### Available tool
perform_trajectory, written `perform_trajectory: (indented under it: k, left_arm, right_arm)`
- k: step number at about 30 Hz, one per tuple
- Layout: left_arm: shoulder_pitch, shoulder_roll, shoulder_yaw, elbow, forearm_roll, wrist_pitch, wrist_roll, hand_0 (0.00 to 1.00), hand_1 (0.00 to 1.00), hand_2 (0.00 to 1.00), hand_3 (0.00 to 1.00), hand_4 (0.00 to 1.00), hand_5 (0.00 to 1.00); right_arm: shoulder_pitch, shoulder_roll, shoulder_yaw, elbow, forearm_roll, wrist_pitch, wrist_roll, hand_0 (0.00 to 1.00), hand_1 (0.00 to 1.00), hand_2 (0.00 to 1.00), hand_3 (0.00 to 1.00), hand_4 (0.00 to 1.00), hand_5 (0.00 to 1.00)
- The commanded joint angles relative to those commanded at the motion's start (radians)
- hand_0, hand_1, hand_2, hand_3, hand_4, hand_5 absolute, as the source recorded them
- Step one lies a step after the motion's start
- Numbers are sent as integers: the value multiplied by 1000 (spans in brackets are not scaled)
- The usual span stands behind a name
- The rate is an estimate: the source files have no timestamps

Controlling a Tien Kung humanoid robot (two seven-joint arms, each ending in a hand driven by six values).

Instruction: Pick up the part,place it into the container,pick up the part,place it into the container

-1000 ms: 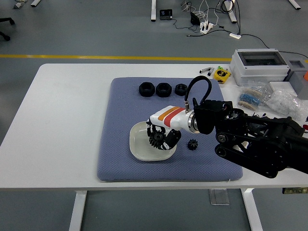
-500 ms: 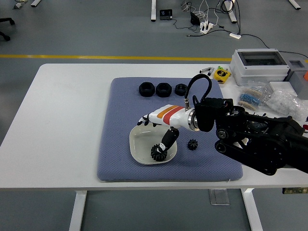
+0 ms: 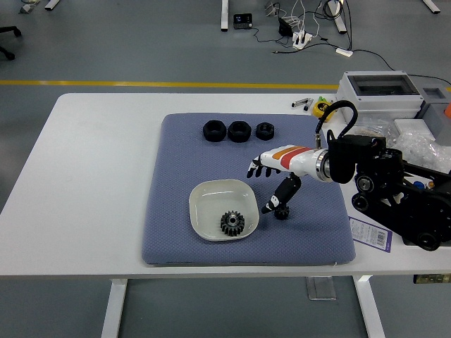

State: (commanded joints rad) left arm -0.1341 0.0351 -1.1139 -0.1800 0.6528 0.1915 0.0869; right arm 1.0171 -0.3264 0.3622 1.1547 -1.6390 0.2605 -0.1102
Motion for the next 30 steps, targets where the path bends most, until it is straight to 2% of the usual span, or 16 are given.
perform_trajectory:
  k: [1,6,7,18,30]
  left_arm:
    - [0,0,0,0,1,0,0,711,608,641,567,622,701]
    - [0,-1,2,0,-3,1,-1,711,608,641,567,622,701]
    - [0,-2,2,0,-5,1,-1,711,609,642,567,621,700]
    - [-4,-4,10,0,-18,1,-4,711,613,642,567,620,700]
    - [-8,-3,11,0,-21,0,-5,711,614,642,568,621,700]
  right_arm:
    - [-6,0,-2,-6,-1,-5,4,467,574,604,546,921,249]
    - [-37,-1,-6,-40,-13,-24,8,467,574,604,546,921,249]
    - [-41,-2,-8,-43,-14,-26,8,457,559,586,535,891,234]
    - [-67,12,-11,-85,-29,-58,21,447,549,577,526,874,225]
    - [-72,9,-28,-107,-35,-50,16,438,540,566,523,854,210]
